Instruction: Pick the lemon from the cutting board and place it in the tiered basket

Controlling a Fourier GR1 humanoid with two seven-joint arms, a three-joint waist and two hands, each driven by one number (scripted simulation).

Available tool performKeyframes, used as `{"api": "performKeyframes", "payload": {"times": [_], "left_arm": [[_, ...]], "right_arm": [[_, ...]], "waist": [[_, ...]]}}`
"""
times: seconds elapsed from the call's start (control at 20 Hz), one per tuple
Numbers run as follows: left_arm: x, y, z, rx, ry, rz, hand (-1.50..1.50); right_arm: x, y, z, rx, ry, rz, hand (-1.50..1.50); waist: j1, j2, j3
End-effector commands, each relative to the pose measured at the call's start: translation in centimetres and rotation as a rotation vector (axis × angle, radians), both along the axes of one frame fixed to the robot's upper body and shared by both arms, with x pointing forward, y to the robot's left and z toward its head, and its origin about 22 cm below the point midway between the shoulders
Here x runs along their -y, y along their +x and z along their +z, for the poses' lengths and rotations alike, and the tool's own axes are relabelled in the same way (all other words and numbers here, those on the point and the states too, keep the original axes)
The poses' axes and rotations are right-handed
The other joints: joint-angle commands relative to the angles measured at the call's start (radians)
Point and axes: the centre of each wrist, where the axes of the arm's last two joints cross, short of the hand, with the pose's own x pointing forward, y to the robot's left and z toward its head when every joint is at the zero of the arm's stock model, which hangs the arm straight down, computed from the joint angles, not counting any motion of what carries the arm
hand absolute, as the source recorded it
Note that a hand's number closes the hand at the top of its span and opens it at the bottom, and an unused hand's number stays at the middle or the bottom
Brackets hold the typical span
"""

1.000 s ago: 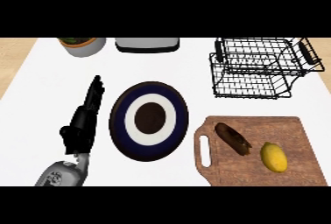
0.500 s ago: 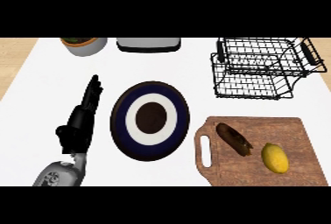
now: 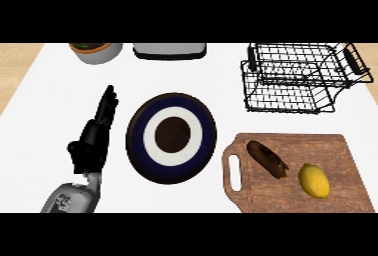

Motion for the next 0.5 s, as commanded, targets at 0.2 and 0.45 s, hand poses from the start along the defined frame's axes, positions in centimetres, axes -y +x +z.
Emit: {"api": "performKeyframes", "payload": {"times": [0.2, 0.45], "left_arm": [[0.5, -0.7, 0.3, 0.008, 0.000, 0.014, 0.00], [1.6, -1.4, -0.4, 0.001, -0.010, 0.001, 0.00]], "right_arm": [[0.8, 0.5, -2.0, -0.008, -0.099, 0.003, -1.50], [-1.6, 0.9, -3.7, 0.038, -0.136, 0.079, -1.50]], "waist": [[0.000, -0.001, 0.000], [0.002, -0.001, 0.000]]}}
